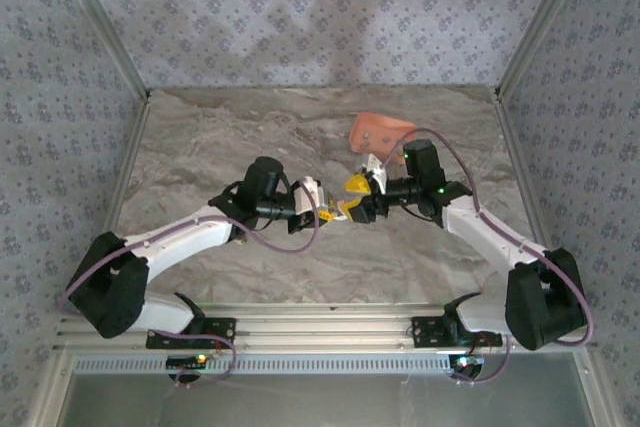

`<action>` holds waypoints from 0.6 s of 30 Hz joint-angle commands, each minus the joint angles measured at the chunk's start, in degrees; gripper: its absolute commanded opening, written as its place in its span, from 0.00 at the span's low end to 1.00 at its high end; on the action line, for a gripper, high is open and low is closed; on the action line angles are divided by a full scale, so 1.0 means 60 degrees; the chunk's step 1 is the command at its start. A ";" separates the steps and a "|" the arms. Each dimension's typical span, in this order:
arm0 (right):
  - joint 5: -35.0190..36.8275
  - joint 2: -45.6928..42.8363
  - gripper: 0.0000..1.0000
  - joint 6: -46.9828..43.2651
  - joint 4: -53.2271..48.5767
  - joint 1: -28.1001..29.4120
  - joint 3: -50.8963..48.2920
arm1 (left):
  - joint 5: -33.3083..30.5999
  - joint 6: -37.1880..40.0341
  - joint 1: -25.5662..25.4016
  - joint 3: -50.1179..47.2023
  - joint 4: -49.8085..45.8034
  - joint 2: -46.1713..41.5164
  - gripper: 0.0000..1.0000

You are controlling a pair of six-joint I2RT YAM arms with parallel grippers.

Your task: Load the staples into the stapler

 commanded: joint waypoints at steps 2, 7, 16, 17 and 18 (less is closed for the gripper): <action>0.1801 -0.0201 0.70 0.3624 -0.0133 0.0398 -0.0105 | -0.0788 0.0694 -0.0004 0.0357 -0.0770 -0.0318 0.08; 0.2248 -0.0137 0.77 0.4655 0.0045 0.1122 -0.0138 | -0.0966 0.0837 -0.0039 0.0437 -0.0984 -0.0273 0.08; 0.2798 0.0490 0.69 0.5091 -0.0354 0.1030 0.0060 | -0.0875 0.0821 -0.0113 0.0438 -0.0928 -0.0310 0.07; 0.2798 0.0534 0.66 0.5116 -0.0397 0.0960 0.0029 | -0.0875 0.0789 -0.0112 0.0424 -0.0889 -0.0332 0.07; 0.2873 0.0557 0.64 0.5174 -0.0440 0.0885 -0.0003 | -0.0866 0.0791 -0.0114 0.0436 -0.0874 -0.0342 0.07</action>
